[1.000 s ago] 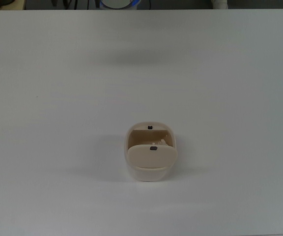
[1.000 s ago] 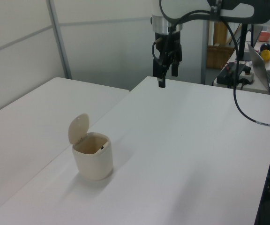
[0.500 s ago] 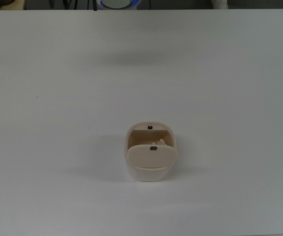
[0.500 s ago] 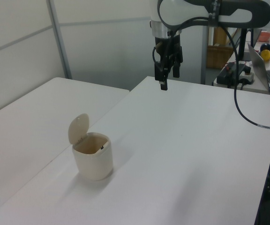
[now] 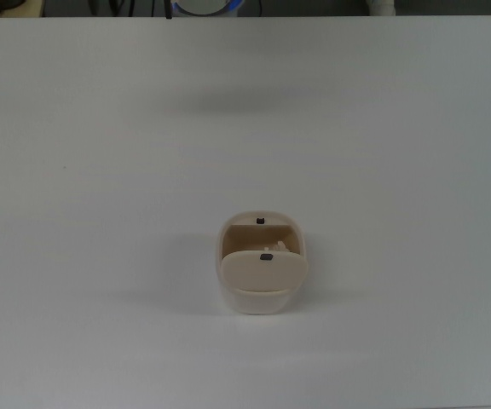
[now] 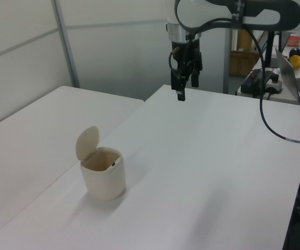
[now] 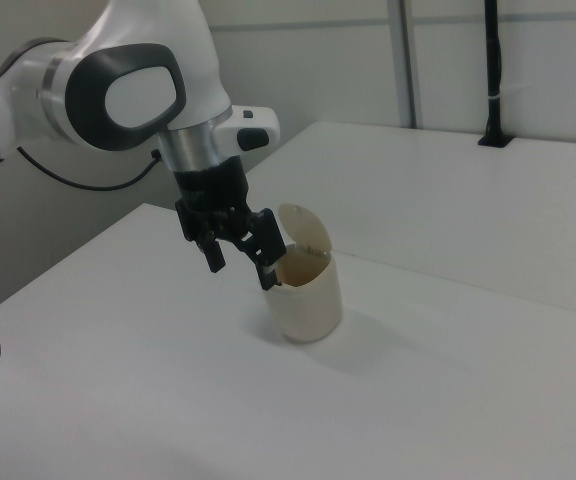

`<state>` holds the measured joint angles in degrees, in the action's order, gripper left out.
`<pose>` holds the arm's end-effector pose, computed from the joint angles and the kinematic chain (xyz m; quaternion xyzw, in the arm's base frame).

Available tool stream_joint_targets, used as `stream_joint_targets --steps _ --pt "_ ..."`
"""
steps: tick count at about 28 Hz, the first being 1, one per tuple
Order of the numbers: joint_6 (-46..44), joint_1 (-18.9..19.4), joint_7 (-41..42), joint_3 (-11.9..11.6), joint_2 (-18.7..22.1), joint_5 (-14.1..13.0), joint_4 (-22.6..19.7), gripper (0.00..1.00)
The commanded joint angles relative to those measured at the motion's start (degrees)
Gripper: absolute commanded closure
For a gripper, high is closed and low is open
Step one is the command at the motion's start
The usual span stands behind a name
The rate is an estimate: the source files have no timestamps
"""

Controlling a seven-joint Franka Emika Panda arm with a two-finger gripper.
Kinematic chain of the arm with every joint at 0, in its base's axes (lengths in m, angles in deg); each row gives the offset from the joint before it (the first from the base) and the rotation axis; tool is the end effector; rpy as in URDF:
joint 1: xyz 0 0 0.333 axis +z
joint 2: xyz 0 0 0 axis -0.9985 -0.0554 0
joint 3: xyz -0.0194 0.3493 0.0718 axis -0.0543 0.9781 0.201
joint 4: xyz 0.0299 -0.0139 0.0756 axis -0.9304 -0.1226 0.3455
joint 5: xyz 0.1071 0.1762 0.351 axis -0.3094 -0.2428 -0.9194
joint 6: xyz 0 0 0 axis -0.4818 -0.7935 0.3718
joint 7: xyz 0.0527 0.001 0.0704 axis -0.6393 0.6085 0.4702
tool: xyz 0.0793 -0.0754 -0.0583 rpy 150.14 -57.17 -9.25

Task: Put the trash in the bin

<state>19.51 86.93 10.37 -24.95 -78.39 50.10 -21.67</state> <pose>0.5620 -0.0467 0.6634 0.9997 -0.0091 -0.0075 0.0212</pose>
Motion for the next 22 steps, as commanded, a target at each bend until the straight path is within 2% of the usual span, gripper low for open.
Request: stream_joint_targets --steps 1,4,8,22 --pt "1.03 -0.37 -0.89 0.08 0.51 -1.25 -0.68 0.00" --pt "1.03 -1.33 -0.80 0.34 0.51 -1.77 -0.76 0.00" --pt "1.03 -2.92 -0.71 1.84 0.51 -2.13 -0.59 0.00" --pt "1.03 -2.48 -0.80 1.84 0.24 -2.13 -0.59 0.00"
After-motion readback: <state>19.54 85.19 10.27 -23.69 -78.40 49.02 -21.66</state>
